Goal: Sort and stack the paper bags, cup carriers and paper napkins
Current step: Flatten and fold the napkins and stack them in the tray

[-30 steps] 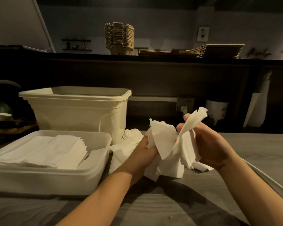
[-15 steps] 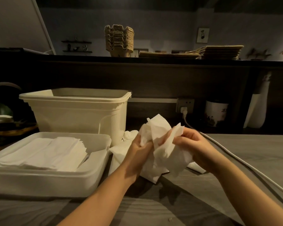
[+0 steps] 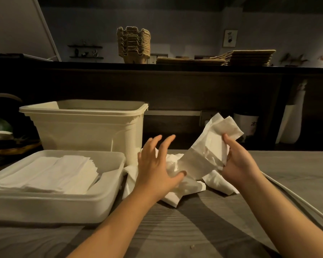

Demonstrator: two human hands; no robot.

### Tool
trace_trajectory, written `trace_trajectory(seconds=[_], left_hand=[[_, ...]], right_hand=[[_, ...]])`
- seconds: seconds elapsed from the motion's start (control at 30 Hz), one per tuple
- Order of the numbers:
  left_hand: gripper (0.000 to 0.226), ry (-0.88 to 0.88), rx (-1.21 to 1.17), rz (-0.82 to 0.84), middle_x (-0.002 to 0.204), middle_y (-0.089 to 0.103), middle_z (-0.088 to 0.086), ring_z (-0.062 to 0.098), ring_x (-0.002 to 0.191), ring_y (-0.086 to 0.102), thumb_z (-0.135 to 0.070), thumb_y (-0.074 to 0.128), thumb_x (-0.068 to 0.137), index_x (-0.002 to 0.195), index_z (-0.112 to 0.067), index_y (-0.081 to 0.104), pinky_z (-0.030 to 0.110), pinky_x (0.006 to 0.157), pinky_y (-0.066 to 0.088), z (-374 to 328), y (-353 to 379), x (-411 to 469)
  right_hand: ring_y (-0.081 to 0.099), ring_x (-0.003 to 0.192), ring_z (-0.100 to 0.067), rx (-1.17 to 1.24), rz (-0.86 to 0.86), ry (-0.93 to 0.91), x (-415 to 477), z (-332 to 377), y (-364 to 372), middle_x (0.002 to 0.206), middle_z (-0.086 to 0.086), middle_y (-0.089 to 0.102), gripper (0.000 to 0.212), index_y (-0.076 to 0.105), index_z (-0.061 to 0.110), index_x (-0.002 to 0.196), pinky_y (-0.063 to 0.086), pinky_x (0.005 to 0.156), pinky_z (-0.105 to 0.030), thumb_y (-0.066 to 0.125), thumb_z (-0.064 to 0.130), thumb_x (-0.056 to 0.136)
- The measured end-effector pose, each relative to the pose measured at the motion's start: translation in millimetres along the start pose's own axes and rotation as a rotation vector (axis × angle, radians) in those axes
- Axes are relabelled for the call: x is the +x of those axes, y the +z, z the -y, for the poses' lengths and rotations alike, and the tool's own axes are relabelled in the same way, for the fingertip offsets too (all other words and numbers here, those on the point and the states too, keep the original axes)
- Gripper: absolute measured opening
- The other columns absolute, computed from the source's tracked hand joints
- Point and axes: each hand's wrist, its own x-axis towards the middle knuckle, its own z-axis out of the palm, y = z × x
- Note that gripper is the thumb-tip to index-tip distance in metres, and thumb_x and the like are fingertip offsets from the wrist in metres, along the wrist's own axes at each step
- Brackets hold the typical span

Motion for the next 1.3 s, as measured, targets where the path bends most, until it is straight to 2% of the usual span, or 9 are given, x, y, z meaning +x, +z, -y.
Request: trace_trajectory(seconds=[0.17,0.4,0.57,0.67,0.8,1.0,1.1,1.17,1.3], left_hand=[[0.066,0.145,-0.06,0.031,0.142,0.038,-0.015,-0.01,0.128,0.012,-0.049,0.067,0.078,0.136,-0.037,0.038,0.044,0.117,0.012,-10,-1,-1],[0.044,0.146,-0.243,0.114,0.106,0.064,-0.009,0.0,0.096,0.046,-0.051,0.063,0.075,0.105,-0.02,0.07,0.02,0.085,0.039,-10,0,-2],[0.035,0.023,-0.263,0.284,0.118,0.064,-0.007,0.006,0.102,0.052,-0.035,0.065,0.085,0.117,-0.022,0.063,0.025,0.093,0.042,-16,-3,-2],[0.027,-0.099,-0.297,0.302,0.104,0.064,-0.01,0.008,0.089,0.052,-0.033,0.061,0.087,0.112,-0.022,0.065,0.025,0.087,0.044,-17,-5,0],[0.012,-0.185,-0.398,0.283,0.089,0.06,-0.016,0.004,0.085,0.054,-0.035,0.055,0.091,0.096,-0.03,0.064,0.021,0.079,0.043,-16,-6,1],[0.032,-0.175,-0.205,0.291,0.105,0.065,-0.006,0.013,0.099,0.058,-0.041,0.047,0.093,0.116,-0.025,0.063,0.022,0.081,0.044,-14,-7,1],[0.026,-0.203,-0.296,0.155,0.083,0.058,-0.011,0.005,0.081,0.058,-0.026,0.047,0.097,0.119,-0.029,0.06,0.013,0.069,0.043,-11,-9,3],[0.027,-0.224,-0.492,0.082,0.071,0.058,-0.016,-0.003,0.065,0.057,-0.015,0.046,0.097,0.11,-0.03,0.064,0.01,0.064,0.047,-10,-12,4],[0.037,-0.341,-0.748,-0.008,0.089,0.063,-0.014,0.0,0.078,0.062,-0.006,0.046,0.096,0.085,-0.037,0.061,0.019,0.068,0.054,-11,-10,8]], right_hand=[[0.07,0.088,-0.021,0.005,0.107,0.068,-3,-1,5,0.105,-0.007,0.069,0.046,0.048,0.016,0.134,0.059,0.067,-0.038,0.048,0.035,0.092],[0.071,0.078,-0.021,0.072,0.232,0.09,-9,-5,12,0.087,-0.007,0.072,0.064,0.052,0.017,0.13,0.057,0.061,-0.039,0.066,0.038,0.071],[0.067,0.059,-0.01,0.138,0.2,-0.032,-14,4,13,0.065,0.001,0.067,0.027,0.067,0.017,0.094,0.055,0.05,-0.028,0.05,0.037,0.087],[0.065,0.055,-0.008,0.237,0.203,-0.093,-18,9,17,0.061,0.002,0.063,0.02,0.074,0.017,0.067,0.055,0.048,-0.027,0.064,0.035,0.068],[0.067,0.06,-0.009,0.309,0.161,-0.114,-15,12,13,0.068,0.003,0.066,0.027,0.071,0.017,0.08,0.055,0.049,-0.025,0.053,0.037,0.084],[0.069,0.062,-0.01,0.361,0.176,-0.079,-13,17,12,0.068,0.002,0.069,0.042,0.075,0.013,0.069,0.056,0.051,-0.026,0.047,0.036,0.092],[0.066,0.053,-0.008,0.275,0.235,0.01,-21,13,21,0.063,-0.001,0.067,0.019,0.074,0.008,0.074,0.053,0.043,-0.022,0.065,0.024,0.068],[0.067,0.053,-0.009,0.016,0.269,0.093,-23,8,21,0.063,-0.003,0.068,0.035,0.067,0.007,0.095,0.052,0.043,-0.021,0.064,0.028,0.067],[0.068,0.064,-0.01,-0.687,0.34,0.053,-22,-5,18,0.076,0.002,0.07,0.033,0.06,0.019,0.104,0.052,0.054,-0.02,0.058,0.035,0.075]])
